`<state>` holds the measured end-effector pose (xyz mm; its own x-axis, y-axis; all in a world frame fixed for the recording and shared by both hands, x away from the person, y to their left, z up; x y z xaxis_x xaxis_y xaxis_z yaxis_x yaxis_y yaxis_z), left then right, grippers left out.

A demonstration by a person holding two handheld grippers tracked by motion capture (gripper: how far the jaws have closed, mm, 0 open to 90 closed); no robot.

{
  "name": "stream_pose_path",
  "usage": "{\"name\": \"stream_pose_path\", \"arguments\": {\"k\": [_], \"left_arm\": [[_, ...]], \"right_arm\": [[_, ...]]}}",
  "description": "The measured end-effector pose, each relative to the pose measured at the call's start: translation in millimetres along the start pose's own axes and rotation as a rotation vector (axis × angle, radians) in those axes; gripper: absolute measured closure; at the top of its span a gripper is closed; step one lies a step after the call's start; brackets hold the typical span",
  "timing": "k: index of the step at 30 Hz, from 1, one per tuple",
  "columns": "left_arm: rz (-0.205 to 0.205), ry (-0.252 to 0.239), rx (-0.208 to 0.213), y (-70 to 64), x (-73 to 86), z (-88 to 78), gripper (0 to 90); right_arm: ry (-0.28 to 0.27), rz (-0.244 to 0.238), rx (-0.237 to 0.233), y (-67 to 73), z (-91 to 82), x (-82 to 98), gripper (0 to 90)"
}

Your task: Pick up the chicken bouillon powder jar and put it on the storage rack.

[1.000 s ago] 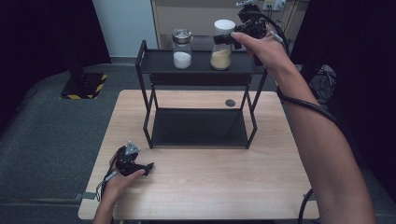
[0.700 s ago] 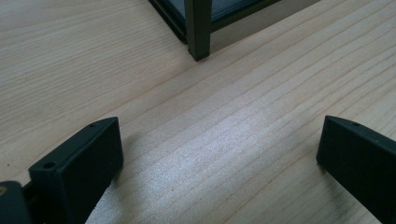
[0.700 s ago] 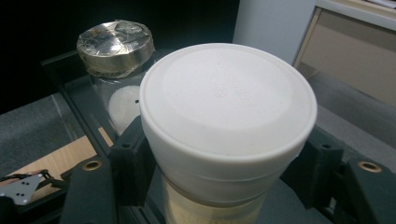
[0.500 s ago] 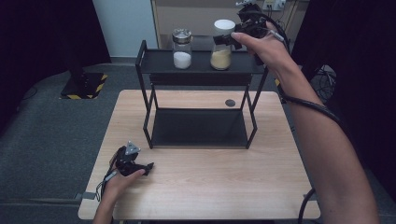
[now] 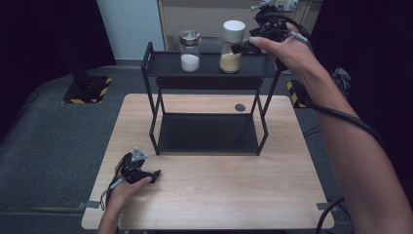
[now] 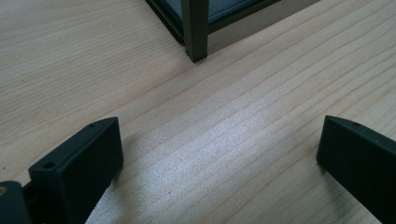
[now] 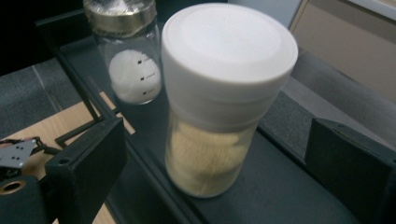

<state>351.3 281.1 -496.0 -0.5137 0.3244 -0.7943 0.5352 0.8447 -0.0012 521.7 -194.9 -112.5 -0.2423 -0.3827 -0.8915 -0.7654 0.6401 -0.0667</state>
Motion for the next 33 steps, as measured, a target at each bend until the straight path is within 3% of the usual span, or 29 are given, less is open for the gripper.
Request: {"name": "stream_pose_path", "arguments": {"k": [13, 24, 33], "left_arm": [[0.001, -0.002, 0.001, 0.2, 0.0, 0.3, 0.0], [0.001, -0.002, 0.001, 0.2, -0.1, 0.3, 0.0], [0.000, -0.002, 0.000, 0.0, -0.1, 0.4, 0.0]], "right_arm": [[0.079, -0.053, -0.033, 20.5, -12.7, 5.8, 7.2], [0.091, -0.060, -0.058, 34.7, -15.1, 17.7, 7.3], [0.073, -0.047, -0.077, 37.9, -23.0, 28.7, 7.6]]}}
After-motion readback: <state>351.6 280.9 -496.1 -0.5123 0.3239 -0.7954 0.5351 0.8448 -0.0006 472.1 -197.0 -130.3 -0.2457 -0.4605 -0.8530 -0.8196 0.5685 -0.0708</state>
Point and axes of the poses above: each handheld gripper's, and its own axes: z roughly forward along the jaws, x roughly out of its underside, y roughly to its left, the point moved 8 cm from there along z, roughly forward along the jaws, and after that the axes turned 8 degrees about -y, right-handed, at the moved point
